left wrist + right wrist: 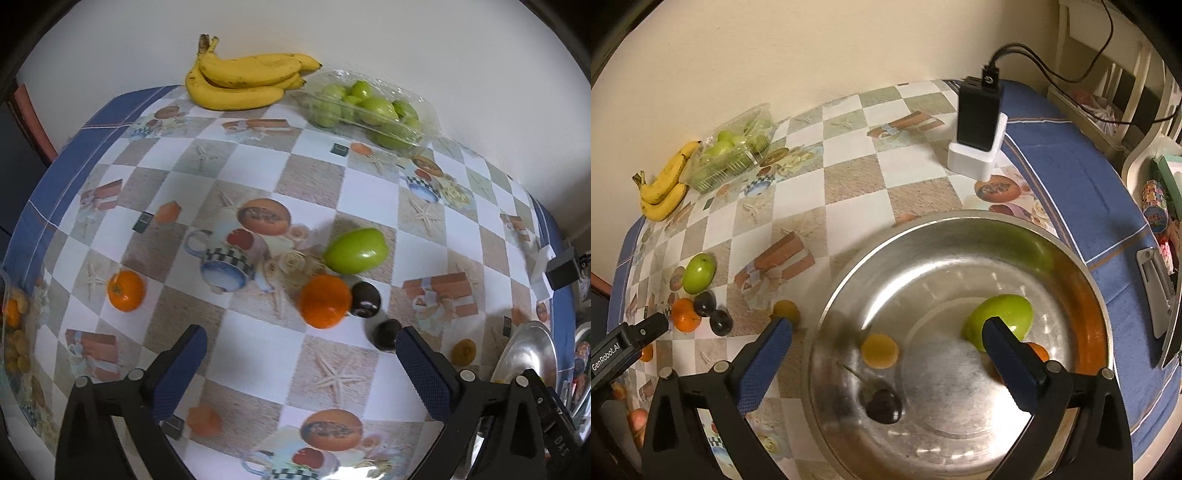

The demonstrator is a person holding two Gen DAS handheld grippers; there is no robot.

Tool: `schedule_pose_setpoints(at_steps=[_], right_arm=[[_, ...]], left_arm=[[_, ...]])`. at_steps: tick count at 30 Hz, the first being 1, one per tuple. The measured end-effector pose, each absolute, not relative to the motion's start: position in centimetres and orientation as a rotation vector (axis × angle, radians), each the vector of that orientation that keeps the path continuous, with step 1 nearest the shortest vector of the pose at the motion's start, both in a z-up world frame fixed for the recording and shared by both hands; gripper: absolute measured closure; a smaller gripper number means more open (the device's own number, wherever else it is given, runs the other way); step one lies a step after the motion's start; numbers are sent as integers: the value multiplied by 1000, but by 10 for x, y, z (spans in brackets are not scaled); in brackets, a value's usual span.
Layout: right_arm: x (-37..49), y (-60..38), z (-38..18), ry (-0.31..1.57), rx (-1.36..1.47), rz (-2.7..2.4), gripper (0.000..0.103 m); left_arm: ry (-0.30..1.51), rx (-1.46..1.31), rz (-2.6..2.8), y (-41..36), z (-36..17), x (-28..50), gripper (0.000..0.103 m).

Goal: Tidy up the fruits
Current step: 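Move both open tools back toward the remaining fruits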

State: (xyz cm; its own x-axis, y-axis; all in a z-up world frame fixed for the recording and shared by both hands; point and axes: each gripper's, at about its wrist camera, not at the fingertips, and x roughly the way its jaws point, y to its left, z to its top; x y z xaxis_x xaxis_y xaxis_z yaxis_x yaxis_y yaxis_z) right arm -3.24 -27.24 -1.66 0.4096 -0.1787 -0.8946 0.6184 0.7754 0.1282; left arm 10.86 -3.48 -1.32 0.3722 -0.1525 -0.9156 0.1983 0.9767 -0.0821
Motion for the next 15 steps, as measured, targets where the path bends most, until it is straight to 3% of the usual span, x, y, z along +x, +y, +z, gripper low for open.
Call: schedule_pose_setpoints(at_steps=[15], right_arm=[[15, -206, 1, 987, 439, -385, 1]], left_arm=[[1118, -14, -131, 58, -4, 146, 0]])
